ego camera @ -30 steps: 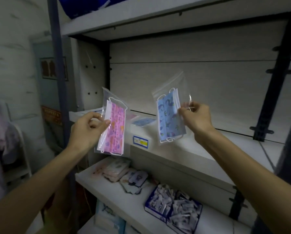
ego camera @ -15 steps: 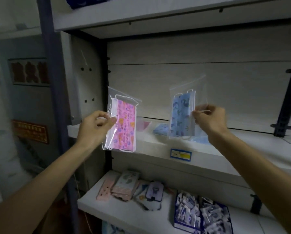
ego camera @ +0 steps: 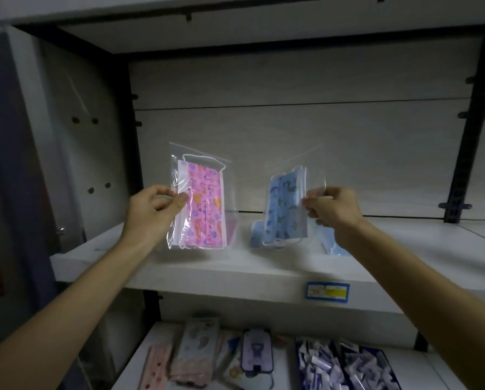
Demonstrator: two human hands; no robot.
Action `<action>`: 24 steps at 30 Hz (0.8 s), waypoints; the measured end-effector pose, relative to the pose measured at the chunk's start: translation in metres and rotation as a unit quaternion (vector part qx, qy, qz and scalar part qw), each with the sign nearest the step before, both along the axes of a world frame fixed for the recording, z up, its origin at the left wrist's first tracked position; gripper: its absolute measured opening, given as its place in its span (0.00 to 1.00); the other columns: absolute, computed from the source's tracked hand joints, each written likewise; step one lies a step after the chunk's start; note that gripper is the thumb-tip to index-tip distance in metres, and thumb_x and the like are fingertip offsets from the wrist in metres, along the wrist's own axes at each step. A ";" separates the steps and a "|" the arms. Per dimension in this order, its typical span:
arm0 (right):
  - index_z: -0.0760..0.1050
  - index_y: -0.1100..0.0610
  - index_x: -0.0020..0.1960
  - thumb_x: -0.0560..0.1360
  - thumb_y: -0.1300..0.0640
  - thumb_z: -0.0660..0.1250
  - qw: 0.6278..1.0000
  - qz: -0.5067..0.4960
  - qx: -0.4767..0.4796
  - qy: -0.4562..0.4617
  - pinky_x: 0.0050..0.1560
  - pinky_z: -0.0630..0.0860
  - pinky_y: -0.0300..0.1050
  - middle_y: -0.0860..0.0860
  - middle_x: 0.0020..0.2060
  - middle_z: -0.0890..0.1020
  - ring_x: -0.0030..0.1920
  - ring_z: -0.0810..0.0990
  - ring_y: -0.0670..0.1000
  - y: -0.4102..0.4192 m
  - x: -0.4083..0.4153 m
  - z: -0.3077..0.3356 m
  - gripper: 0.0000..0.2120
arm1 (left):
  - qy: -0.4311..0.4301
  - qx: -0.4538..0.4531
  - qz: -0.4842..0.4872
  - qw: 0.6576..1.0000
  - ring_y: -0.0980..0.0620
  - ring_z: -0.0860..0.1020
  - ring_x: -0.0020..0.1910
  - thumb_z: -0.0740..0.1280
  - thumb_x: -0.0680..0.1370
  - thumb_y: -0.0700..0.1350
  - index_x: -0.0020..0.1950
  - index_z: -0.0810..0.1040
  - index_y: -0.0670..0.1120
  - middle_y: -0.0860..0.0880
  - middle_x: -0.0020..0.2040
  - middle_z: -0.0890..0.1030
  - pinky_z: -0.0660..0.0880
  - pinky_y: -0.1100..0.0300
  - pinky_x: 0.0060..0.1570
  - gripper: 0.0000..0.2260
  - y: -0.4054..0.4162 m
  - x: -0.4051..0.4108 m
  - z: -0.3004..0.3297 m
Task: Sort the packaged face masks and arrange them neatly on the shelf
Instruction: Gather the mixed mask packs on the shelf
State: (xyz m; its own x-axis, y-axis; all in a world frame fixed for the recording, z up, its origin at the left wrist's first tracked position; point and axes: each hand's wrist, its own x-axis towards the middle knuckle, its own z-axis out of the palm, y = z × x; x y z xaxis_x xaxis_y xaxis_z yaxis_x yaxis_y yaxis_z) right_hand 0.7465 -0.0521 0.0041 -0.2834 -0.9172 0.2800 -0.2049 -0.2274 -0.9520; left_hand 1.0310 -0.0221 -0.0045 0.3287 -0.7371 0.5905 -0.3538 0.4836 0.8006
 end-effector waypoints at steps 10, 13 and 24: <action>0.80 0.65 0.44 0.74 0.65 0.68 0.976 -0.023 0.066 0.205 0.37 0.72 0.45 0.58 0.41 0.81 0.38 0.76 0.53 -0.071 0.031 -0.022 0.04 | 0.064 0.027 -0.028 0.997 0.60 0.78 0.31 0.72 0.74 0.42 0.45 0.76 0.44 0.51 0.37 0.81 0.75 0.67 0.33 0.05 -0.064 0.024 -0.007; 0.81 0.64 0.50 0.74 0.58 0.69 0.935 -0.047 0.095 0.338 0.43 0.75 0.46 0.58 0.46 0.83 0.45 0.79 0.56 -0.079 0.029 -0.028 0.09 | 0.074 0.041 -0.030 0.996 0.55 0.77 0.34 0.72 0.74 0.42 0.43 0.76 0.45 0.50 0.37 0.80 0.74 0.68 0.32 0.05 -0.078 0.023 -0.008; 0.71 0.56 0.61 0.77 0.43 0.63 0.810 -0.187 0.071 0.551 0.57 0.71 0.52 0.57 0.58 0.77 0.60 0.71 0.60 -0.071 0.033 -0.036 0.20 | 0.053 0.114 -0.113 0.986 0.43 0.83 0.45 0.75 0.72 0.43 0.42 0.79 0.43 0.43 0.42 0.84 0.79 0.48 0.54 0.07 -0.116 0.016 -0.015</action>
